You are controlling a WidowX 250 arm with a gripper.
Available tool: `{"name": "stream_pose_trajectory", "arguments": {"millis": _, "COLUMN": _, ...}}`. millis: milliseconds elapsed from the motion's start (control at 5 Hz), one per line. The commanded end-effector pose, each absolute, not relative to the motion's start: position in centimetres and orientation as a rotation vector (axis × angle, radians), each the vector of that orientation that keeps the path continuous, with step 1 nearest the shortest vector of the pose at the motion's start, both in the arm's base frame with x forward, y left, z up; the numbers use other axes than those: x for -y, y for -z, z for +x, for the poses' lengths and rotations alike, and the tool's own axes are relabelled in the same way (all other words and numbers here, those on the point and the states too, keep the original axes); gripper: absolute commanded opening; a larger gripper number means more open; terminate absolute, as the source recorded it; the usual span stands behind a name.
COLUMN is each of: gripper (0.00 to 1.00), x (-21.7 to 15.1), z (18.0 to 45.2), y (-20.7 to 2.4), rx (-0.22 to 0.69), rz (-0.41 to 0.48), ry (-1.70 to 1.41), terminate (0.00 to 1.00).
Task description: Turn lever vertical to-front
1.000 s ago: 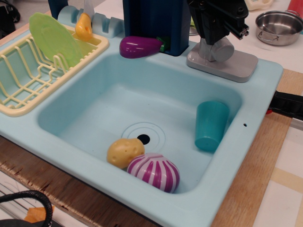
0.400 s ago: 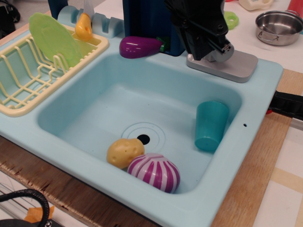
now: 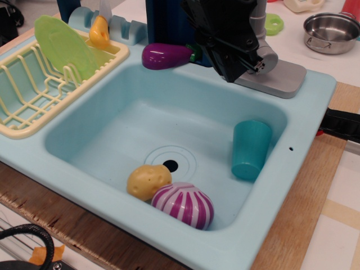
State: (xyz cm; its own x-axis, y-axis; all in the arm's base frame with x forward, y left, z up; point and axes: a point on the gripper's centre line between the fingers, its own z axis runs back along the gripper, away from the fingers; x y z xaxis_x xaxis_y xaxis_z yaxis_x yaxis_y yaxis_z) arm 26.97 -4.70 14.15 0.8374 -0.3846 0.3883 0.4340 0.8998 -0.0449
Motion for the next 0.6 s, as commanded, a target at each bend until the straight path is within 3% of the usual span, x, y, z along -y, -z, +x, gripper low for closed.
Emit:
{"name": "stream_pose_trajectory", "arguments": {"millis": 0, "gripper": 1.00, "x": 4.08, "z": 23.27, "y": -10.80, "rx": 0.208, "rz": -0.174, "ry": 0.446, "terminate": 0.00}}
{"name": "stream_pose_trajectory", "arguments": {"millis": 200, "gripper": 1.00, "x": 4.08, "z": 23.27, "y": -10.80, "rx": 0.208, "rz": -0.174, "ry": 0.446, "terminate": 0.00}}
{"name": "stream_pose_trajectory", "arguments": {"millis": 400, "gripper": 1.00, "x": 4.08, "z": 23.27, "y": -10.80, "rx": 0.208, "rz": -0.174, "ry": 0.446, "terminate": 1.00}}
